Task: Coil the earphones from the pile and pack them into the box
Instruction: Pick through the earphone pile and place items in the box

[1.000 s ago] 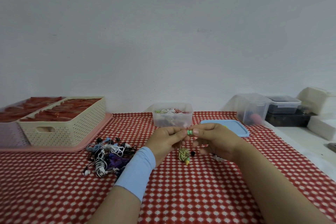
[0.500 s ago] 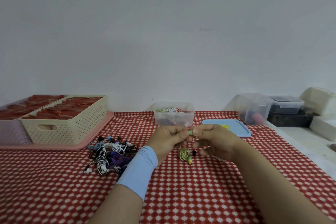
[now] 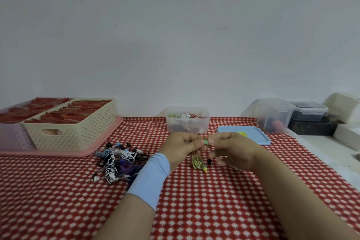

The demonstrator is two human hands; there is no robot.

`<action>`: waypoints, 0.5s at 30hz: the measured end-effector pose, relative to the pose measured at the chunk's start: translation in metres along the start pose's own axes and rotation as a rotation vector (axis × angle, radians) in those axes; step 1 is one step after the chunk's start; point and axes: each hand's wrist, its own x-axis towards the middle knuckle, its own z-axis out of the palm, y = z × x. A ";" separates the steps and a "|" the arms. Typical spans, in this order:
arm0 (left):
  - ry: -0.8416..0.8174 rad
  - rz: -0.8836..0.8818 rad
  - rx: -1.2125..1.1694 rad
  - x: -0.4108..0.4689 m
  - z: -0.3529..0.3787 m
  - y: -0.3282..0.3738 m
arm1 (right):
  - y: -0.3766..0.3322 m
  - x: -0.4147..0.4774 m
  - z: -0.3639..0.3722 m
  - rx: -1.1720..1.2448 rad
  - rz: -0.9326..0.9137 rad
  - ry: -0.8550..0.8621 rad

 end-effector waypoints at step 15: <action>0.117 0.060 0.100 -0.001 0.006 0.003 | -0.006 -0.004 0.003 -0.160 -0.250 0.201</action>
